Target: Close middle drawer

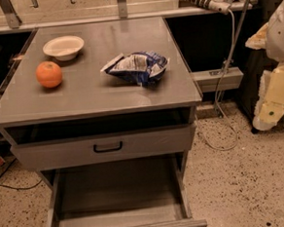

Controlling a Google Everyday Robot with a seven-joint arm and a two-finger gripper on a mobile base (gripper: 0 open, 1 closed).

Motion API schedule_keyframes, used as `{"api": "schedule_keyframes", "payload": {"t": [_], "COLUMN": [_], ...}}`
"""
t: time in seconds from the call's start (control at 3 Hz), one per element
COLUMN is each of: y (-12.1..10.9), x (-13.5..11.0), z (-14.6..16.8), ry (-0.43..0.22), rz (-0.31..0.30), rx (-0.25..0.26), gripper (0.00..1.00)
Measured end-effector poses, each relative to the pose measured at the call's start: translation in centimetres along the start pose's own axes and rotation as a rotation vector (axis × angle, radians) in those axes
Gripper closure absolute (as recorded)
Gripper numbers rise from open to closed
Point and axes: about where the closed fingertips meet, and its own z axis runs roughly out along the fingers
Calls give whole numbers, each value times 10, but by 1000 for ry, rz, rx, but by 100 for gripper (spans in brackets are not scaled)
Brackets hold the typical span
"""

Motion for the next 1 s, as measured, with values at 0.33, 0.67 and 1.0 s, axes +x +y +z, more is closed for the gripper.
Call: {"api": "schedule_keyframes", "payload": {"t": [0.33, 0.67, 1.0], "y": [0, 0, 0], "x": [0, 0, 0], "z": [0, 0, 0], "ry": [0, 0, 0], "rz": [0, 0, 0], "rx": [0, 0, 0], "gripper": [0, 19, 42]}}
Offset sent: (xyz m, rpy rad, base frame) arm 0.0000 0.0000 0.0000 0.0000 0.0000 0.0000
